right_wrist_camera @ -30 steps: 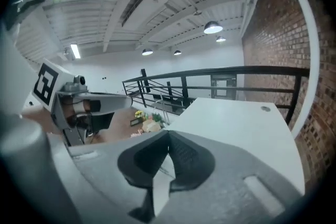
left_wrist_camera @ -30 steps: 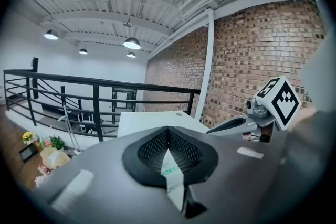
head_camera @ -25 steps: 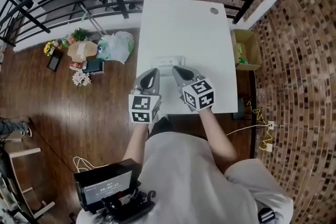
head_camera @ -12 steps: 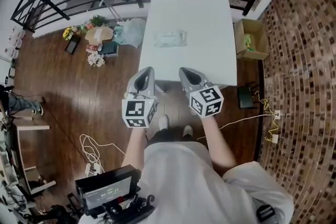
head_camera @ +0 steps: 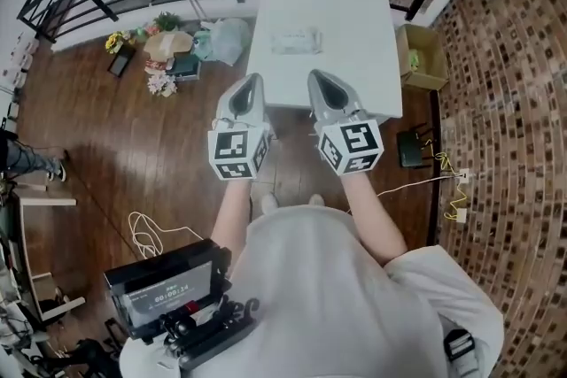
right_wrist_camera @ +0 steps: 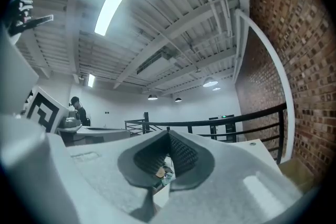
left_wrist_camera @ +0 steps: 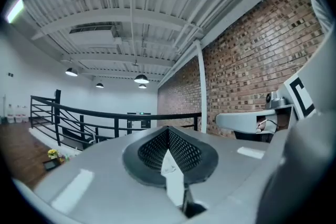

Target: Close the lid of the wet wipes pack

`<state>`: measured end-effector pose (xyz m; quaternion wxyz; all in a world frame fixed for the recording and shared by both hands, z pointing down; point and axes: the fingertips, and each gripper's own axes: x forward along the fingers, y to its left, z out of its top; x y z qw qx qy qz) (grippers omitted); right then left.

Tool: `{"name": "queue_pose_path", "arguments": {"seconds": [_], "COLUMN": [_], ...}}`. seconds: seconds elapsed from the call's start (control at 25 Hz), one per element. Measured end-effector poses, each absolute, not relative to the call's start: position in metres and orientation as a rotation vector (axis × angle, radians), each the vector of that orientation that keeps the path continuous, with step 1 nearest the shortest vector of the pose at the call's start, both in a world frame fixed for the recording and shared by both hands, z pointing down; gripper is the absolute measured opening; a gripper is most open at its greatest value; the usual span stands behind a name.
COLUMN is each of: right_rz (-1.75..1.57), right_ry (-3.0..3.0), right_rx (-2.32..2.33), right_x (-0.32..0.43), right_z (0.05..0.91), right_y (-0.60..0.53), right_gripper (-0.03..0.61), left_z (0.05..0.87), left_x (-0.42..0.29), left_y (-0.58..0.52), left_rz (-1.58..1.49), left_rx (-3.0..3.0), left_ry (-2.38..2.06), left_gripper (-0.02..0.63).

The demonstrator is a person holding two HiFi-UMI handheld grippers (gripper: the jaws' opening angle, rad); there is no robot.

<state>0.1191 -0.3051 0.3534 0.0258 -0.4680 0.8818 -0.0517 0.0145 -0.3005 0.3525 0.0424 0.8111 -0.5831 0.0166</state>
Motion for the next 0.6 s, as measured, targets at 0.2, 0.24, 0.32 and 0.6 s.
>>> {"name": "queue_pose_path", "arguments": {"seconds": [0.2,0.24,0.32,0.6], "right_rz": [-0.19,-0.187,-0.164,-0.127], "right_ry": [2.759,2.763,2.767,2.764], "right_rx": [-1.481,-1.481,-1.479,-1.482], "right_x": [0.11,0.108,0.103,0.094], "right_z": [0.368,0.368,0.365,0.356], "right_y": [-0.289,-0.286,-0.284,-0.284], "right_gripper": [-0.009,-0.009,-0.009,-0.009], "left_z": [0.359,0.358,0.358,0.356], "left_x": [0.011,0.012,0.013,0.017], "left_y": [-0.291,-0.29,-0.29,-0.291], "left_rz": [0.046,0.044,0.044,0.05], "left_rx": [2.492,2.51,2.535,2.561], "left_ry": [-1.752,-1.744,-1.73,-1.671], "left_gripper": [0.015,0.015,0.015,0.015]}}
